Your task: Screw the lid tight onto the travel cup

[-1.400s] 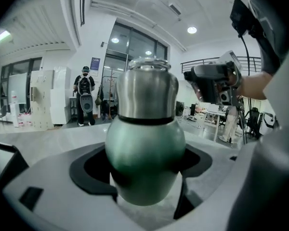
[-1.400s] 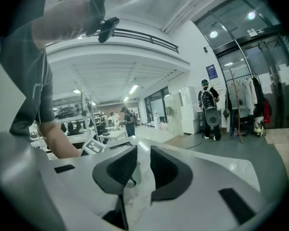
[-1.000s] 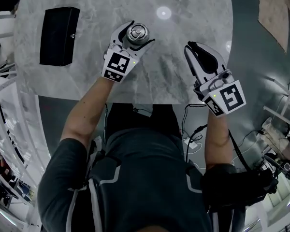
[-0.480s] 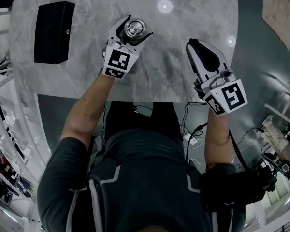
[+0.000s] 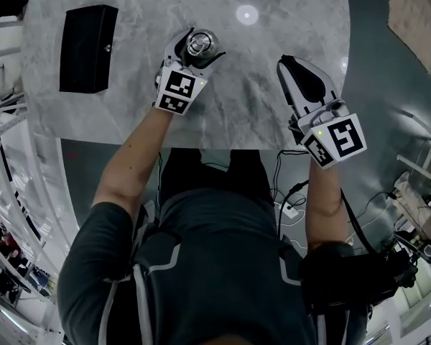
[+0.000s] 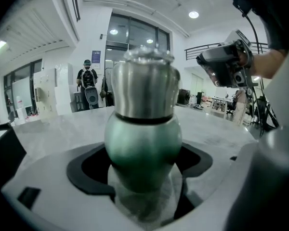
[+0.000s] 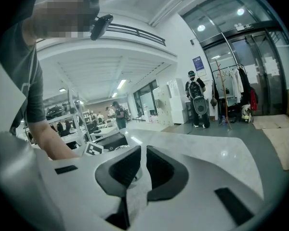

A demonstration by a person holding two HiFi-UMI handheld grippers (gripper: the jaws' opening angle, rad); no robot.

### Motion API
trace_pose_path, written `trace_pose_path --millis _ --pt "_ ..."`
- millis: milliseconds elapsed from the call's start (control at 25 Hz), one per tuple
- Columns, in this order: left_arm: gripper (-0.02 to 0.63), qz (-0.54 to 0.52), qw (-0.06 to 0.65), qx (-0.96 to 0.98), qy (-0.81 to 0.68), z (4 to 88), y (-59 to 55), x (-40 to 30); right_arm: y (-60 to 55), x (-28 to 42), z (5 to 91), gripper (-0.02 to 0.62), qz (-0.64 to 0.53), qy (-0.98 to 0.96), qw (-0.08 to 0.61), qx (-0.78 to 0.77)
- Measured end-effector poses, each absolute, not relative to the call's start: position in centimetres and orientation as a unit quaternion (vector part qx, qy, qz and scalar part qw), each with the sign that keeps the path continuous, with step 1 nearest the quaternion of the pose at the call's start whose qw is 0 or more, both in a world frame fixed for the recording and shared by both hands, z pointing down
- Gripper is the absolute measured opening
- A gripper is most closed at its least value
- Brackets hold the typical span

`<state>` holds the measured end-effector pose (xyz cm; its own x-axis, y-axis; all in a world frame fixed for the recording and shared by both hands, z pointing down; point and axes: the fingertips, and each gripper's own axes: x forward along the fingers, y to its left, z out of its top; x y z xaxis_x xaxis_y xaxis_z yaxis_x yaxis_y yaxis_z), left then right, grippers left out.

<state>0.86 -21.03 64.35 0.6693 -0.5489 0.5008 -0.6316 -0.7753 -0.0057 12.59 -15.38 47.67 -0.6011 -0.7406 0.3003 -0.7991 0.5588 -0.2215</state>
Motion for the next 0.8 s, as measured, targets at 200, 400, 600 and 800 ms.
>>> trace_pose_path --millis 200,400,600,800 --pt "0.394 0.251 0.091 0.901 -0.342 63.0 -19.9 -1.6 -15.2 12.9 46.0 0.057 0.168 -0.875 0.082 0.447" --pt "0.393 0.242 0.093 0.889 -0.378 59.5 -18.4 -4.4 -14.9 12.4 43.1 0.057 0.151 -0.880 0.075 0.443" --pt "0.391 0.197 0.101 0.898 -0.380 53.9 -16.8 -4.7 -14.4 11.6 40.4 0.057 0.138 -0.885 0.074 0.439" --pt "0.390 0.137 0.094 0.907 -0.386 46.2 -16.0 -4.2 -14.1 11.6 37.7 0.057 0.128 -0.884 0.074 0.444"
